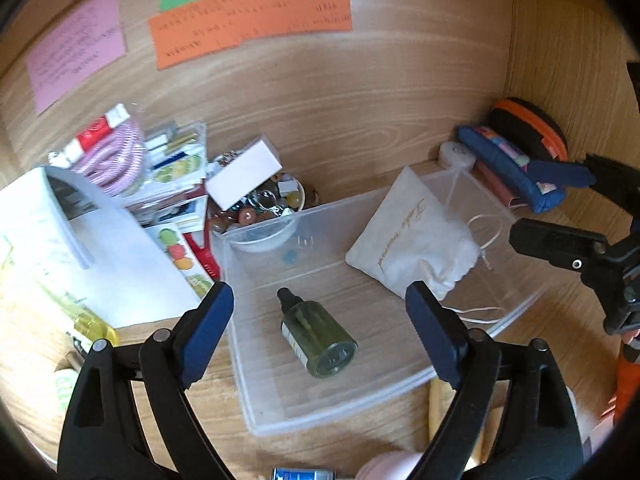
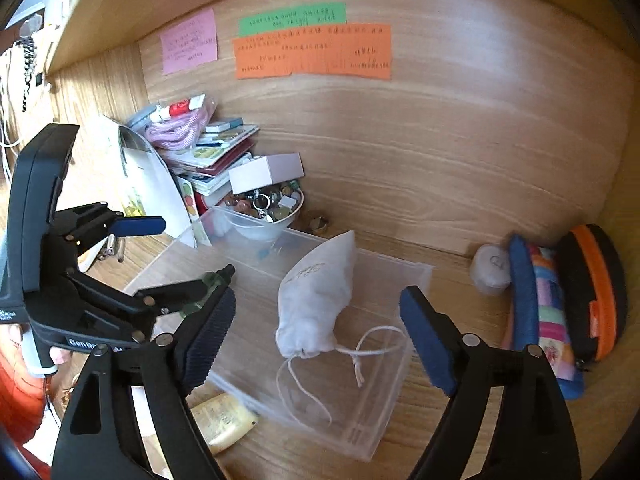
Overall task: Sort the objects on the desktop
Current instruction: 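Move both grippers back toward the scattered items on the desk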
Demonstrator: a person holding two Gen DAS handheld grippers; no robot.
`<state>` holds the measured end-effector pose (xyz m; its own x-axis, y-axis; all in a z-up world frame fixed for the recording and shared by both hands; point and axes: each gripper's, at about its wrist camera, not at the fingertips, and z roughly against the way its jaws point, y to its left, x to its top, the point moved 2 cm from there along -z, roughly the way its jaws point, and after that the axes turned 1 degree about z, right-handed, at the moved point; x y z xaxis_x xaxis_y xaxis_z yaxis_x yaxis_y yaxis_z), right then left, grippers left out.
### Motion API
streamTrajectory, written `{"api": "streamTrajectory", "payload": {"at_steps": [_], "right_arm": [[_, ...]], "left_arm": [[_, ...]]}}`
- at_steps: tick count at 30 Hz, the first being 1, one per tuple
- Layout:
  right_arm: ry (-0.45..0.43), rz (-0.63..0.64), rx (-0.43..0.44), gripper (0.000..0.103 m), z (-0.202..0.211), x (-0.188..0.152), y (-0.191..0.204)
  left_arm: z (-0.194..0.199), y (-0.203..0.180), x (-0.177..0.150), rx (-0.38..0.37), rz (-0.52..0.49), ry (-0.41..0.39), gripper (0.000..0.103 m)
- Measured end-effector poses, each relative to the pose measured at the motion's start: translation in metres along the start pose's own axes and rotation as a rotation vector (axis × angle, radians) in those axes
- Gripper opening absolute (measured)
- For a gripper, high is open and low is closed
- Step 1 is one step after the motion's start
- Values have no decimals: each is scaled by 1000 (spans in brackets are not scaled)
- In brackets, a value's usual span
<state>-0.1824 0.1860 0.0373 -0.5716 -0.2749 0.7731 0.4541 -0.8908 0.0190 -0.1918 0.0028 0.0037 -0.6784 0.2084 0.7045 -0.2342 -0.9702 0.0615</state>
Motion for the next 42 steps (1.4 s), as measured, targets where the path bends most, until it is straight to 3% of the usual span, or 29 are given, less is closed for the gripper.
{"api": "streamTrajectory", "payload": {"at_steps": [2, 11, 17, 23, 32, 42], "right_arm": [[-7, -12, 1, 82, 9, -2, 2], [-12, -26, 0, 83, 45, -24, 18], [-32, -40, -3, 85, 73, -45, 28], [-46, -36, -6, 89, 90, -69, 43], [1, -69, -8, 91, 84, -109, 53], [74, -163, 15, 91, 63, -149, 51]], "left_arm": [[11, 2, -3, 4, 10, -16, 94], [60, -3, -23, 39, 22, -78, 95], [87, -4, -48, 23, 52, -98, 96], [107, -3, -81, 62, 50, -107, 99], [100, 8, -135, 102, 98, -28, 99], [83, 10, -184, 80, 141, 62, 99]]}}
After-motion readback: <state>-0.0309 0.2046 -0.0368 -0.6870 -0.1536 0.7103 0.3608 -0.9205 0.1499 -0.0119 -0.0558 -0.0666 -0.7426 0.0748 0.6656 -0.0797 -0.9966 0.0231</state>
